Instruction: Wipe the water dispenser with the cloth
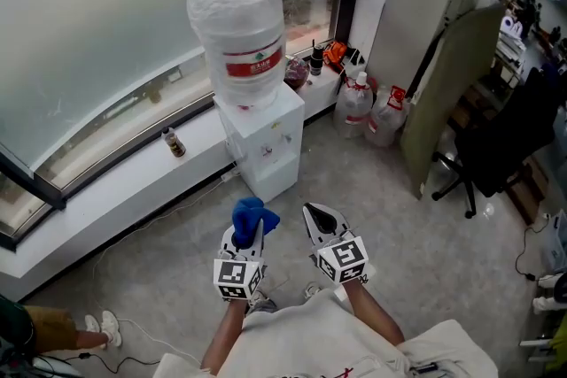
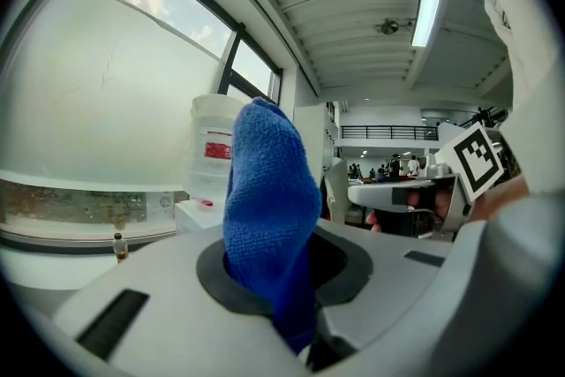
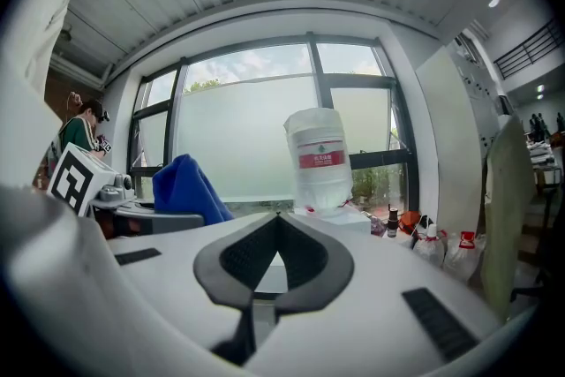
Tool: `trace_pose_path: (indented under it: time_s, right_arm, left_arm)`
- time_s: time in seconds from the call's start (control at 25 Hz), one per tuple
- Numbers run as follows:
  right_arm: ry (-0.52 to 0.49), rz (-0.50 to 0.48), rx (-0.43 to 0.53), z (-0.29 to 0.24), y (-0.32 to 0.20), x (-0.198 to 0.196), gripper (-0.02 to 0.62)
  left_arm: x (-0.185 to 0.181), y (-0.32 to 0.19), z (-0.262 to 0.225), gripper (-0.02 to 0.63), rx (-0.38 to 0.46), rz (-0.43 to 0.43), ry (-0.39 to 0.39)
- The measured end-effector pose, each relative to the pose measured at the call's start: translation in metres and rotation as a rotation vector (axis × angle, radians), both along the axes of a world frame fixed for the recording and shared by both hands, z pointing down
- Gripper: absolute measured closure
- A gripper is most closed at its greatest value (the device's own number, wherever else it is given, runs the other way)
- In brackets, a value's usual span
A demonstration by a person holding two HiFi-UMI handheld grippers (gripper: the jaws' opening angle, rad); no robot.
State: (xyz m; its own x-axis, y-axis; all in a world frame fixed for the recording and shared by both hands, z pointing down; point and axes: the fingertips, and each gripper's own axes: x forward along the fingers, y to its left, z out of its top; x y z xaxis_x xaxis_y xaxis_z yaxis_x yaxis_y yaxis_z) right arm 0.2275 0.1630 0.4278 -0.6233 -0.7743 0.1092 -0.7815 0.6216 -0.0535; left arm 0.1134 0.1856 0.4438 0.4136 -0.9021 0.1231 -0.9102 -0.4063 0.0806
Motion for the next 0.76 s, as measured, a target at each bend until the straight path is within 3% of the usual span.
trace_pose_path:
  time_s: [0.76]
  right_arm:
    - [-0.013,0.003,0.01,-0.004,-0.021,-0.014,0.581]
  left_arm:
    - [-0.01,-0.021,-0.008,0.543,0.015,0.02,-0.018]
